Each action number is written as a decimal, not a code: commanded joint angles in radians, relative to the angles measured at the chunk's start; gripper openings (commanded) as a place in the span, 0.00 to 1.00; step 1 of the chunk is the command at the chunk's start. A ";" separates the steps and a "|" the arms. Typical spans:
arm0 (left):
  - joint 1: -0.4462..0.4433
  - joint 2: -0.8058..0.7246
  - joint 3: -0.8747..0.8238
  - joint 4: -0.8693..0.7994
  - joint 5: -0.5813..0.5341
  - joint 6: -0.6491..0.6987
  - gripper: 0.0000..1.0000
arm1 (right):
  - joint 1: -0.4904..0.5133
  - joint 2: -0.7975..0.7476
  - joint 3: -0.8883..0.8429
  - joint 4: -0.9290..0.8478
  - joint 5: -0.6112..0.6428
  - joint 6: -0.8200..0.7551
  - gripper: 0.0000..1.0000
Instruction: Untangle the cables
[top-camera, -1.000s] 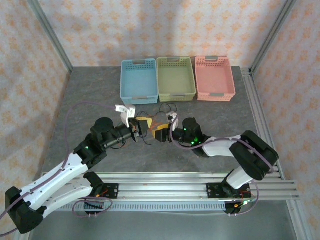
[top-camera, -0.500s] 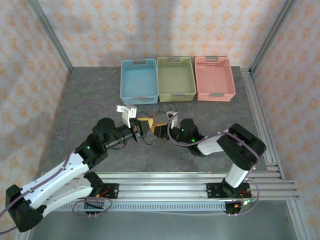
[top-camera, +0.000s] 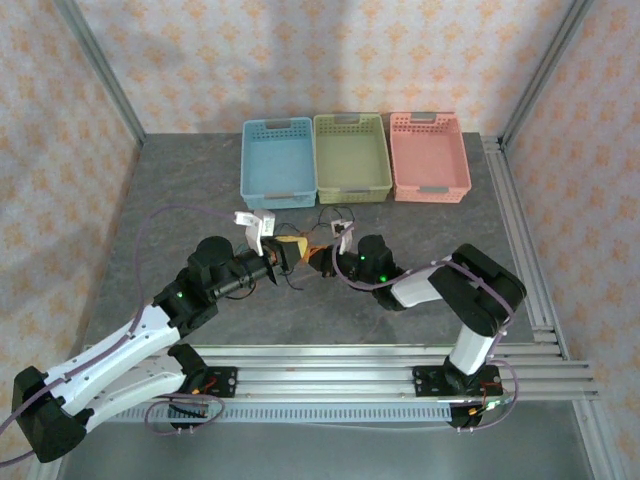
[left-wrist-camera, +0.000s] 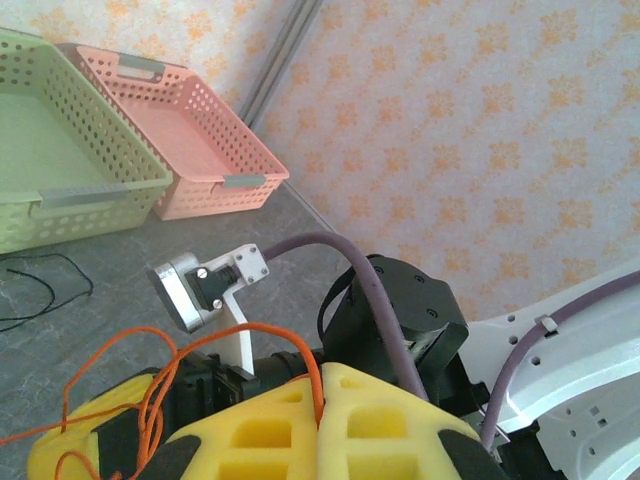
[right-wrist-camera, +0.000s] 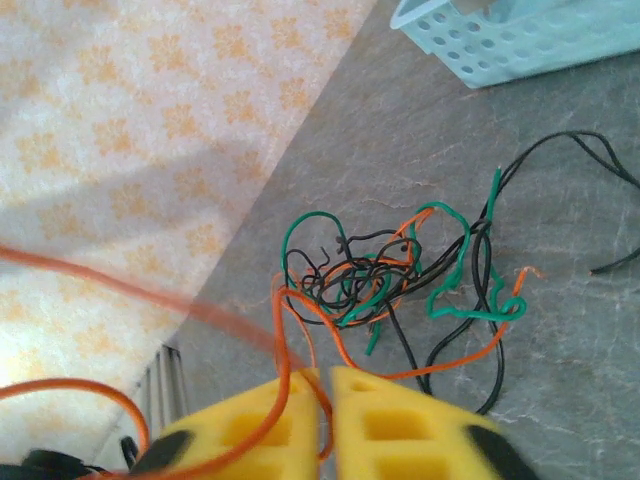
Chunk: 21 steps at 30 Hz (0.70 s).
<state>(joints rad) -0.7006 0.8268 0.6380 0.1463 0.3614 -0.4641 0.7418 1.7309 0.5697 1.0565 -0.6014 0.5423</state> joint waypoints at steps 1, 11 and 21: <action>-0.008 -0.022 0.013 -0.035 -0.101 0.009 0.00 | 0.007 -0.006 0.027 -0.011 -0.012 -0.025 0.00; -0.001 -0.121 0.092 -0.450 -0.771 0.011 0.00 | 0.007 -0.228 0.049 -0.551 0.476 -0.280 0.00; 0.003 -0.097 0.079 -0.525 -0.782 0.004 0.00 | 0.007 -0.463 -0.084 -0.550 0.951 -0.317 0.00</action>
<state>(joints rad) -0.7044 0.7204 0.7010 -0.3305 -0.3759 -0.4599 0.7456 1.3090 0.5247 0.5152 0.1547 0.2554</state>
